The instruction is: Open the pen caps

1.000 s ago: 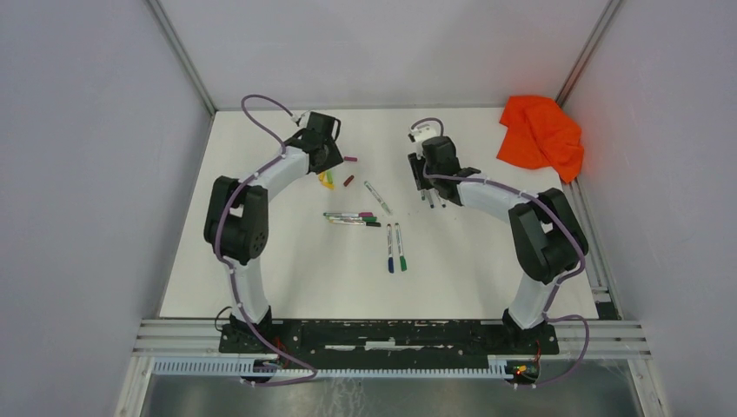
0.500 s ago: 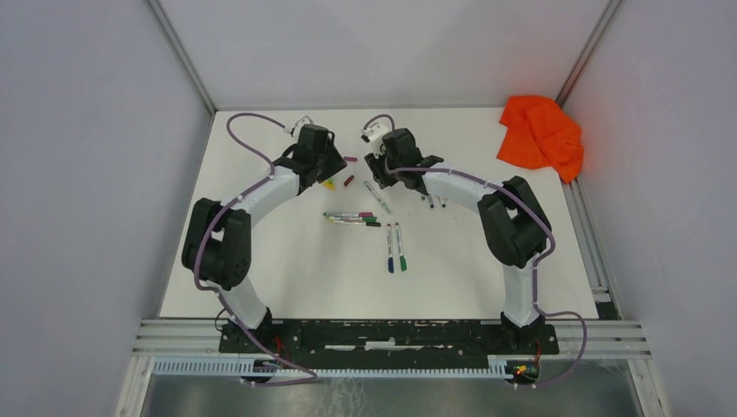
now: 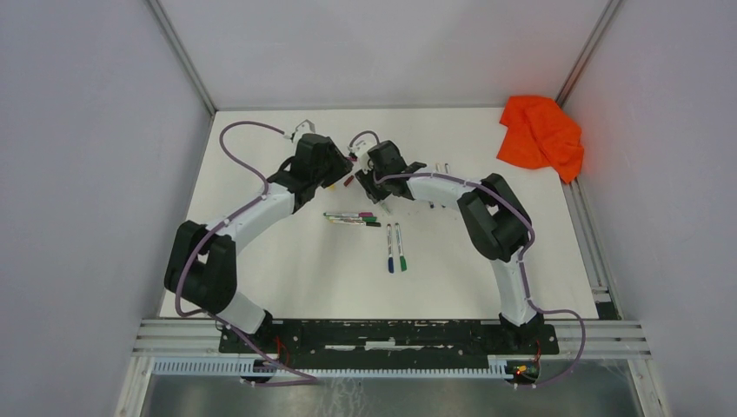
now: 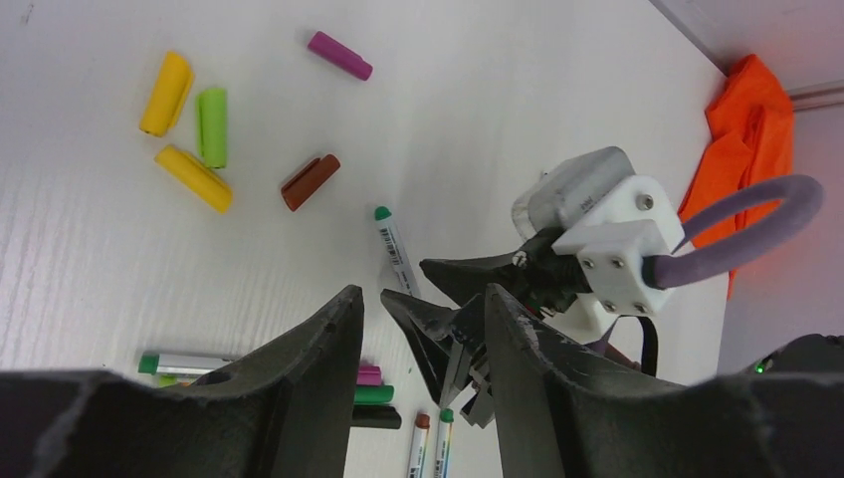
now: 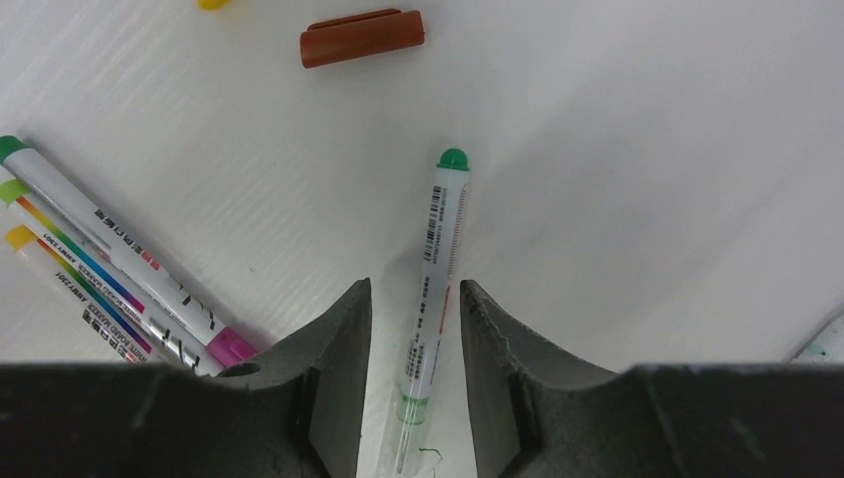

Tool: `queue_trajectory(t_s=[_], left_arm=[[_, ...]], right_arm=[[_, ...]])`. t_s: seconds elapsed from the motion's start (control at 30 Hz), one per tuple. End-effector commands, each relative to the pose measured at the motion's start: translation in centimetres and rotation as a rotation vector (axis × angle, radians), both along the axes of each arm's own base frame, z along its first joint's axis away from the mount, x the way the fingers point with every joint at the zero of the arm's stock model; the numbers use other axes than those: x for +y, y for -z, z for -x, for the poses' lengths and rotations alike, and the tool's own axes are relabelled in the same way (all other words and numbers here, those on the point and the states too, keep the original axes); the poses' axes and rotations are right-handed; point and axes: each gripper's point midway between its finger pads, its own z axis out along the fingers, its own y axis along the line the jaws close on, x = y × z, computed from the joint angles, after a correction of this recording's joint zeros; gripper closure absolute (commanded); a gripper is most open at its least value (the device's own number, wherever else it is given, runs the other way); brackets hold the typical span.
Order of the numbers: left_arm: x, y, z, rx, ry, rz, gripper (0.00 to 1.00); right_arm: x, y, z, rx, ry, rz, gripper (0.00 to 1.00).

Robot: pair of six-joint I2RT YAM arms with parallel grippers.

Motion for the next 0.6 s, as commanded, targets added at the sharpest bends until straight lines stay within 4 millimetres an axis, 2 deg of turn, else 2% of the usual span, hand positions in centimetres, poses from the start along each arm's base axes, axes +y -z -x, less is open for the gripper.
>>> queue_trajectory(t_s=[0.0,0.33,0.53,0.57], left_arm=[[0.0,-1.6,0.0,-0.054,-0.045,0.039,0.45],[0.2,-2.7,0.8,-0.080,-0.043,0.054,0.44],[-0.4,-3.5,1.4,-0.100,0.001,0.081,0.44],[-0.7,-3.6,1.5,-0.102,0.017,0.088,0.44]], right_arm=[[0.5,-0.2,-0.6,-0.007,0.005,0.015,0.58],[-1.1,2.9,0.0,0.083,0.049,0.092,0.74],[-1.1,3.2,0.1,0.141,0.087,0.032,1.00],[-1.2,3.0,-0.2,0.136,0.092,0.023,1.00]])
